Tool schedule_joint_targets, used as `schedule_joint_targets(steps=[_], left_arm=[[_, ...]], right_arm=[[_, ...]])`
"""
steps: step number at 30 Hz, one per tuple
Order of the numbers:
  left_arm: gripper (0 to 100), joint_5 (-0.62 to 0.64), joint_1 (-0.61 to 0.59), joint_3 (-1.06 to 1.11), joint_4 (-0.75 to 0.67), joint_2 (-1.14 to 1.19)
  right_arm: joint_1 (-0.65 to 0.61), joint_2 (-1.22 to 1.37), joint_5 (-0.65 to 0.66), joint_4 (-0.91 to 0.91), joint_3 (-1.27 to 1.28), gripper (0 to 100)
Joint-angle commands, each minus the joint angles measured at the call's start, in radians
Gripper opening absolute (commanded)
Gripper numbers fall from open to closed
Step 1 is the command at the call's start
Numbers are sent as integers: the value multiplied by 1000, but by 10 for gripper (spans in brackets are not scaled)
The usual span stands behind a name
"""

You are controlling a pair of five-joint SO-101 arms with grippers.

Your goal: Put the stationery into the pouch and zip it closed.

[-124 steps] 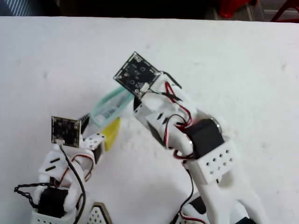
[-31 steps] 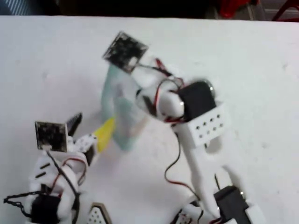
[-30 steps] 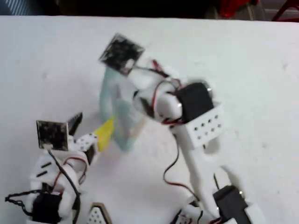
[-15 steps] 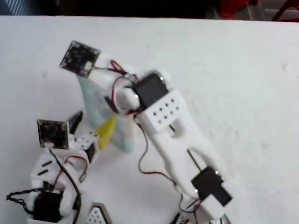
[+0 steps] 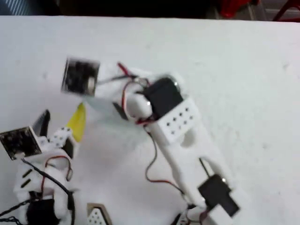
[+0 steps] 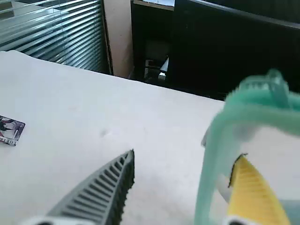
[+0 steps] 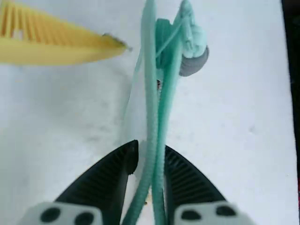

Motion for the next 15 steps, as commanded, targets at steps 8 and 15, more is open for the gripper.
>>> schedule_joint_targets(steps=[8,15], left_arm=[[347,-212,315,-49,97,2],[347,-212,352,-51,92,2]], right_arm=[[105,-355,161,19,345,18],[188,-529,278,19,552,18]])
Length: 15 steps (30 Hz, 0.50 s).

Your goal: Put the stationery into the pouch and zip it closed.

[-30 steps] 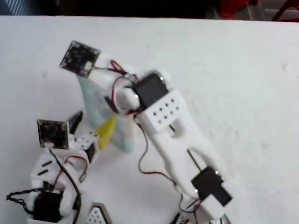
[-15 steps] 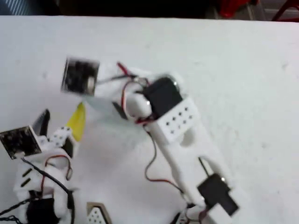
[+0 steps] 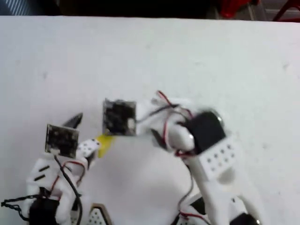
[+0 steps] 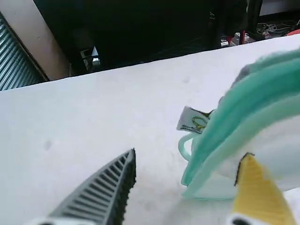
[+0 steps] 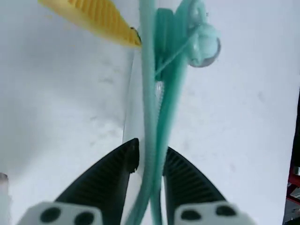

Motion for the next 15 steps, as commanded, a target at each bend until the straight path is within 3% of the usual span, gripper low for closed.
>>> schedule_joint_targets(steps=[1,6,15], left_arm=[[347,-9,62,-51,-3,2],[334,-9,291,-48,8,2],[317,-3,444,-49,68,2]], right_arm=[[38,-82,41,19,72,18],[38,-131,43,19,107,18],[31,-131,35,19,109,18]])
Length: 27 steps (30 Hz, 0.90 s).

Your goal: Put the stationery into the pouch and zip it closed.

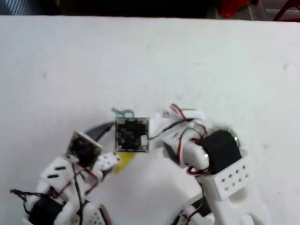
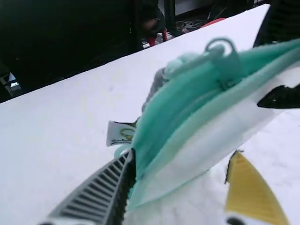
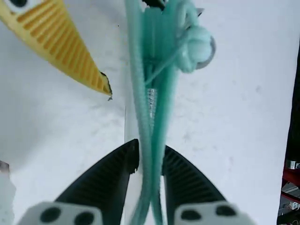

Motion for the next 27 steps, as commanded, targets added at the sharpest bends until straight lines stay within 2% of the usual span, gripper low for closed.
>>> schedule_joint_targets(steps=[1,4,9,16,21,27], left_arm=[[317,-3,104,-48,52,5],[295,-6,154,-48,64,4],[233,-5,163,-54,60,2],[234,-3,163,-54,68,2],[234,-5,165,-54,61,2],[229,-9,223,-38,21,5]], right_arm=[[10,-1,3,19,2,18],[15,-1,-25,19,3,18],[8,-2,-87,19,3,18],[8,-10,-172,19,3,18],[10,-10,-173,12,34,18],[8,-10,-180,-94,137,18]])
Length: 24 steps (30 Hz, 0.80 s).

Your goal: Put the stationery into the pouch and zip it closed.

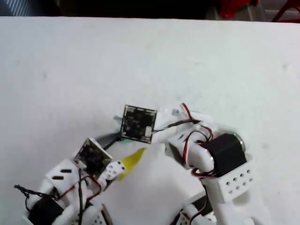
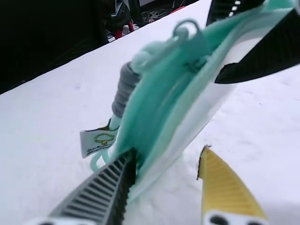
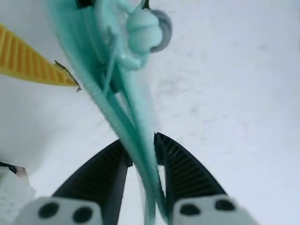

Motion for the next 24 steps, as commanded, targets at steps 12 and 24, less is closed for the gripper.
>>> schedule_joint_targets(steps=[12,24], left_arm=[[229,-8,131,-8,-40,5],[229,-2,205,-9,-17,5]], right_arm=[[-5,2,-18,-93,123,21],[-5,2,-18,-76,118,138]])
